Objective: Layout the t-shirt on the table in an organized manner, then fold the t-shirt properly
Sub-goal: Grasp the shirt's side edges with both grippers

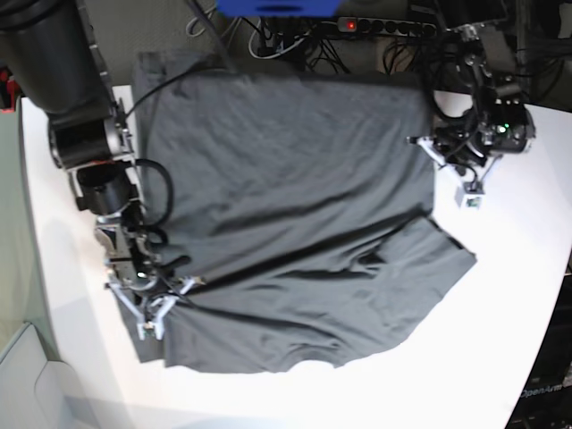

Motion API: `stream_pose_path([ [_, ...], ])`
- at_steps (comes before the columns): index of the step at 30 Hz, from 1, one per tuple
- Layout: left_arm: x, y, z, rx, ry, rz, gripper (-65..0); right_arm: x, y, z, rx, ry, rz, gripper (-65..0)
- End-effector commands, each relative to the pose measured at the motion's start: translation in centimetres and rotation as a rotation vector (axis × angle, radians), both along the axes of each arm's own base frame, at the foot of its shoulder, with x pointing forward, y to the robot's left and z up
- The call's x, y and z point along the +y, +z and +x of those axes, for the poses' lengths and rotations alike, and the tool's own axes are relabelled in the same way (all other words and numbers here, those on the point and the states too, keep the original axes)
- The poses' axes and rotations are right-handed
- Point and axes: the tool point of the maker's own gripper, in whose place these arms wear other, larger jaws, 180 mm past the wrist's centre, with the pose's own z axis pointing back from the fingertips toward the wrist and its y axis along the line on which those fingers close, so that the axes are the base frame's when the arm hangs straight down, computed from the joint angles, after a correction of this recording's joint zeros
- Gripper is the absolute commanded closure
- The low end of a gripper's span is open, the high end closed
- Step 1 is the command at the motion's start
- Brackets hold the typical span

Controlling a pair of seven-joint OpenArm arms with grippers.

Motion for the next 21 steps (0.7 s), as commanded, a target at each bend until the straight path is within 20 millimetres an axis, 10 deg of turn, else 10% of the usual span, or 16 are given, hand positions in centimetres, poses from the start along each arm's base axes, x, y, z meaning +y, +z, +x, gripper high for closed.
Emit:
stream_pose_path([
  [1,0.1,1.1,1.1,-0.045,0.0,0.007,-0.4,-2.3,0.0,-0.4,0.038,-0.045,-0.036,0.0],
  [6,-4.3,0.9,1.8,-0.054,-0.061,-0.064,-0.4,-7.6,-0.1,-1.7,0.04,-0.195,-0.063,0.0],
  [13,-12.6,0.3,1.4,-0.036,-0.204,-0.173,-0.4,-8.6,0.0,-2.0,0.04,-0.226,-0.067,0.0],
  [21,-13.6,-5.3,-2.2,0.174,-0.265,-0.18,-0.4,-8.5,-0.3,-2.2,0.064,-0.231,-0.061,0.0],
])
